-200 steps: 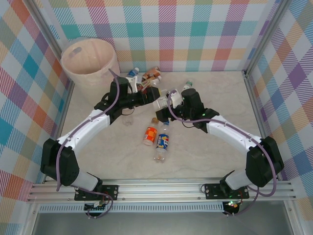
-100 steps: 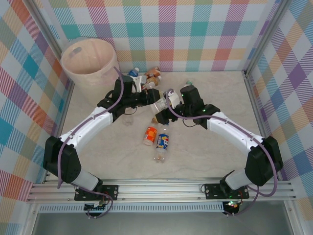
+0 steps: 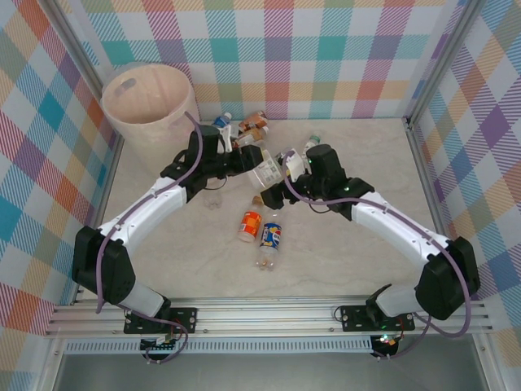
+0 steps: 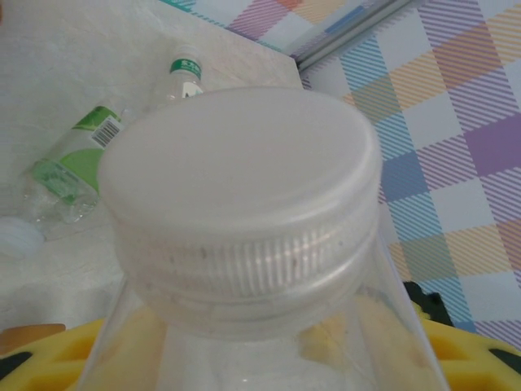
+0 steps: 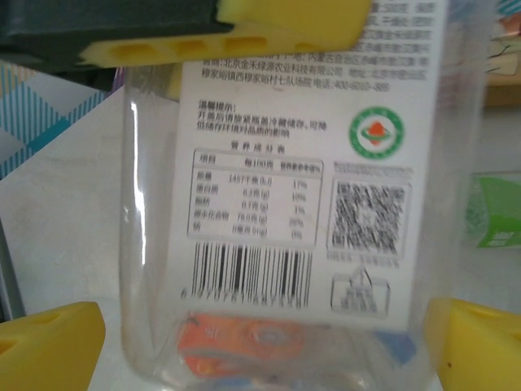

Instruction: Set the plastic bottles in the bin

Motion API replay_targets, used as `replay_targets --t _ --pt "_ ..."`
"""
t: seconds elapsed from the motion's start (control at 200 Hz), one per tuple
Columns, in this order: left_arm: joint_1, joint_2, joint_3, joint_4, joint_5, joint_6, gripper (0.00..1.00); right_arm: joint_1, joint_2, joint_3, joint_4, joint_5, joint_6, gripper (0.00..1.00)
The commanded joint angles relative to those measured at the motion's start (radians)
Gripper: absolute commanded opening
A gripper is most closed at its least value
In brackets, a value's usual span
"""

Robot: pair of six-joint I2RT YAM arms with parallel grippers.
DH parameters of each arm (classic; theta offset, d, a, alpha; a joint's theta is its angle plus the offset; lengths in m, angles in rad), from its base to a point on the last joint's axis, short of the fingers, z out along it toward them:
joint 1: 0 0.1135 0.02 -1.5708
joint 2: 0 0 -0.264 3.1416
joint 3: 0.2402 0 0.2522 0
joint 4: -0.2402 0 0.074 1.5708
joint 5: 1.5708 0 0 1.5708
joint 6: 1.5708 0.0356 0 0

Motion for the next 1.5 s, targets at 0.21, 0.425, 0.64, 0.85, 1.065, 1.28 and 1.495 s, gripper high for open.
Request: replay_targets --t 0.21,0.425,0.64,0.85,1.065,1.28,1.495 --pt "0.074 -0.026 0.01 -0.009 -0.106 -0.014 0.5 0.008 -0.159 -0.152 0.266 0.217 0.033 1.0" --pt "0.11 -0.033 0.069 -0.047 -0.16 0.014 0.5 0.008 -0.196 -0.241 0.434 0.363 0.134 1.0" --pt "0.148 -0.013 0.195 -0.096 -0.236 0.054 0.49 0.008 -0.196 -0.263 0.466 0.428 0.182 1.0" --pt "0.185 0.006 0.296 -0.045 -0.366 0.075 0.49 0.008 -0.194 -0.268 0.471 0.417 0.184 1.0" --pt "0.23 0.038 0.402 0.03 -0.53 0.144 0.5 0.008 -0.201 -0.264 0.451 0.431 0.18 1.0" --pt "0.295 0.093 0.499 0.107 -0.618 0.221 0.51 0.008 -0.199 -0.265 0.463 0.439 0.181 1.0" --pt "0.35 0.136 0.49 0.205 -0.753 0.326 0.5 0.008 -0.195 -0.258 0.454 0.437 0.186 1.0"
